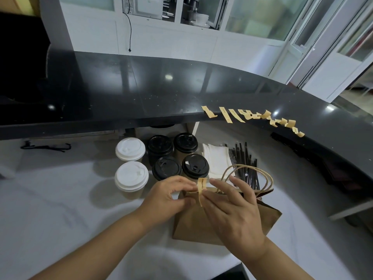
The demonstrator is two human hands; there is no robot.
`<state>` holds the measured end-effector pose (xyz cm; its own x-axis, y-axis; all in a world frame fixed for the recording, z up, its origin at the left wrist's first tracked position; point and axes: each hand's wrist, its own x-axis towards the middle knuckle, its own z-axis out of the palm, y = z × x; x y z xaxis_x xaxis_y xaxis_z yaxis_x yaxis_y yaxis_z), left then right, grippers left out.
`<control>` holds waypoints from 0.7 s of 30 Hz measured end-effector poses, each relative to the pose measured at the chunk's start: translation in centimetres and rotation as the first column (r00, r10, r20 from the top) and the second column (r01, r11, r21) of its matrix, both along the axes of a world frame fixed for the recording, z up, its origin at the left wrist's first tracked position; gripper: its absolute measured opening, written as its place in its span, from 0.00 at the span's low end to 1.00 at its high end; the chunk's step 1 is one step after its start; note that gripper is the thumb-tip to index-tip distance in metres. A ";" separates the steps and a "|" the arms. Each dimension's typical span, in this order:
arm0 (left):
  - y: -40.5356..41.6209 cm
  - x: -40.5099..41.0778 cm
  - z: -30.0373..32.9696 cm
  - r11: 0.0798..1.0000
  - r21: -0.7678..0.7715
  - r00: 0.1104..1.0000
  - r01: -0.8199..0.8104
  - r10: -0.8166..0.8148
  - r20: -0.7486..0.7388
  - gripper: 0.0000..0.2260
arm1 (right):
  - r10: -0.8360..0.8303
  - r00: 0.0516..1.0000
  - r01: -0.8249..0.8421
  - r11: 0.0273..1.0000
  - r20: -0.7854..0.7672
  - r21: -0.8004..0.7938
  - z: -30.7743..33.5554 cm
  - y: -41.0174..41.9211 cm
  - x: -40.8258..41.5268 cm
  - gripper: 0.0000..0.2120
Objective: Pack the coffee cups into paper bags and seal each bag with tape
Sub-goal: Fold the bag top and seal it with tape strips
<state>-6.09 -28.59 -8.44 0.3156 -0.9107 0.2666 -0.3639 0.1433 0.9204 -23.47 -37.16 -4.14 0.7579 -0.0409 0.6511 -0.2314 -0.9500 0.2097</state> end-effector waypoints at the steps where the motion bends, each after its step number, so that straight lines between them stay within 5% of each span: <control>1: 0.0 0.0 0.0 1.000 -0.004 1.000 -0.012 0.012 0.020 0.15 | -0.007 1.000 0.007 1.000 -0.010 0.002 0.0 0.0 0.0 0.05; 5: 0.1 -0.3 0.5 0.998 -0.043 0.998 -0.040 0.042 0.044 0.12 | -0.004 1.000 0.005 0.998 -0.022 0.056 -0.3 0.0 0.0 0.10; 9: 0.3 -0.5 1.1 0.995 -0.016 0.995 -0.095 0.095 0.014 0.09 | -0.042 0.998 0.049 0.981 -0.041 0.190 -0.5 0.3 -0.3 0.30; 21: -0.1 0.0 1.0 0.997 -0.064 0.985 0.033 -0.021 0.169 0.15 | -0.038 0.999 0.043 0.984 -0.030 0.171 -1.1 0.3 -0.4 0.29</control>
